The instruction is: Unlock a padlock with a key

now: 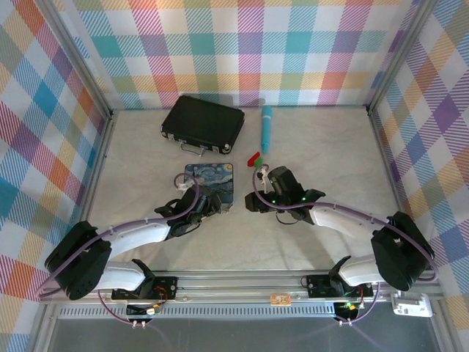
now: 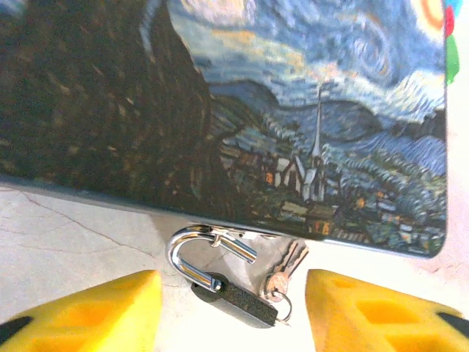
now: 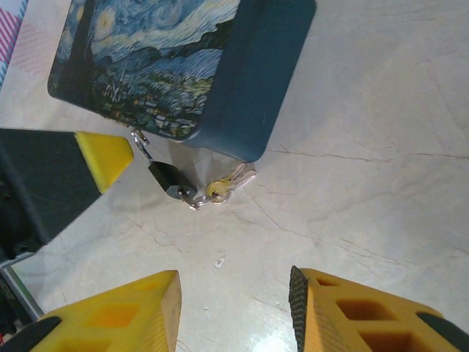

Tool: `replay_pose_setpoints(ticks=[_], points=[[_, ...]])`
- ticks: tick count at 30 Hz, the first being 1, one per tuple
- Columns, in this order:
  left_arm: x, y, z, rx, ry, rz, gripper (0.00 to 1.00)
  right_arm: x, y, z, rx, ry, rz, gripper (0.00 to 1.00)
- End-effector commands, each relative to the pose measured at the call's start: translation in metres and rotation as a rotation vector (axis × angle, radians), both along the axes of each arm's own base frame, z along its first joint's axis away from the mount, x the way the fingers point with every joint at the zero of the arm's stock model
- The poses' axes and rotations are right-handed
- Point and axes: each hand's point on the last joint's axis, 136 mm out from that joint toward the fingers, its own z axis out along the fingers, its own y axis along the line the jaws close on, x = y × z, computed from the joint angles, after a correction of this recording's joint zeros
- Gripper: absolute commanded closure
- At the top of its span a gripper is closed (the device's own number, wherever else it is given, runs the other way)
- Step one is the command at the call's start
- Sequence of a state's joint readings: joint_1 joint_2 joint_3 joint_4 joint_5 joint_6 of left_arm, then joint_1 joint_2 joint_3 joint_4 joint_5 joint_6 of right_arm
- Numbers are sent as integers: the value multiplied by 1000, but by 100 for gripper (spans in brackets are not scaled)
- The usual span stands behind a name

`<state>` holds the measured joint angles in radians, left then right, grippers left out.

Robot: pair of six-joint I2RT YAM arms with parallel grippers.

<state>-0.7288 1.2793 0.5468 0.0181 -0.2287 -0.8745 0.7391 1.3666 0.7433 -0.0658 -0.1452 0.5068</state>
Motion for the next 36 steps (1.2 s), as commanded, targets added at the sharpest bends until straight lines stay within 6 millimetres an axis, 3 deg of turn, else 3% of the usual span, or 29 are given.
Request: replay_pose_setpoints(ticks=[1,8,15,19,21,24,26,30,34,36], points=[[4,17,23,6,-45,62,41,4,24,3,17,-27,53,56],[0,58,26,-36,-41,172,32,9,88,-7,53,31,160,54],[7,80,32,-85,-39,211,29,33,115,-27,22,43,151,53],[11,79,30,-140,-53,227,29,59,111,-26,-74,-55,113,52],[12,78,29,-150,-56,227,29,63,111,-19,-109,-91,145,51],[13,79,28,-154,-58,227,29,51,111,-16,-111,-105,234,45],[14,81,28,-160,-57,231,28,38,107,-17,-104,-105,291,29],[23,87,34,-174,-53,236,28,18,89,-33,-142,-87,339,27],[32,94,41,-174,-52,264,28,19,81,-38,-187,-18,243,12],[36,96,44,-186,-66,282,28,22,80,-39,-209,8,146,10]])
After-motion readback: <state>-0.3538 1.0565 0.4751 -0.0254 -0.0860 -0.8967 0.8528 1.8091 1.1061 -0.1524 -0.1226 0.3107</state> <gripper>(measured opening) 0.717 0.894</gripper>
